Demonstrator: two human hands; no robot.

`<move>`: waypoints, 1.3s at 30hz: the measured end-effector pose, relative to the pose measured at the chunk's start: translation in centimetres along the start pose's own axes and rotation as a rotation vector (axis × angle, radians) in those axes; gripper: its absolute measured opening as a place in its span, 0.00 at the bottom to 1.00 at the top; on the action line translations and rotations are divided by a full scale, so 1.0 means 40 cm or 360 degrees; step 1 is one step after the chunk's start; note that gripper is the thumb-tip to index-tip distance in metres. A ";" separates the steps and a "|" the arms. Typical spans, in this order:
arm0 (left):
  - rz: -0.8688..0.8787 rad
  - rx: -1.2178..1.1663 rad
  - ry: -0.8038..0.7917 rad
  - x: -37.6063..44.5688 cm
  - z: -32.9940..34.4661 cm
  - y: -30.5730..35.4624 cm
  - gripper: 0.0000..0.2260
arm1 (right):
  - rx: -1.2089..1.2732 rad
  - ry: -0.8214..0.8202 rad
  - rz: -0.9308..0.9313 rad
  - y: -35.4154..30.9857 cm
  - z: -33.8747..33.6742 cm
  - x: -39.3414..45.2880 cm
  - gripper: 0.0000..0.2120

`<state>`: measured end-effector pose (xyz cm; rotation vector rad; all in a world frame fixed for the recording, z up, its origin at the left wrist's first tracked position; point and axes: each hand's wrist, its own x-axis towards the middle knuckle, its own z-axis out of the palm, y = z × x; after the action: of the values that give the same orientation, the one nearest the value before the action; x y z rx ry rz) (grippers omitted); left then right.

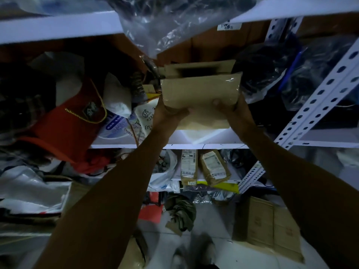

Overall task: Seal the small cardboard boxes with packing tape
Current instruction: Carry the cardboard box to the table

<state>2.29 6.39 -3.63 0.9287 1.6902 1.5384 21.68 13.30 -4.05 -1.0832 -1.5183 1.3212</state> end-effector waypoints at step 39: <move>0.0437 -0.0028 -0.1614 -0.625 0.068 0.089 0.24 | -0.0240 0.2044 0.0114 -0.124 0.038 -1.022 0.36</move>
<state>18.05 -13.19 -0.07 1.6125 0.8321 0.9233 31.42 -26.63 -1.26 -1.6113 -0.5835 0.3022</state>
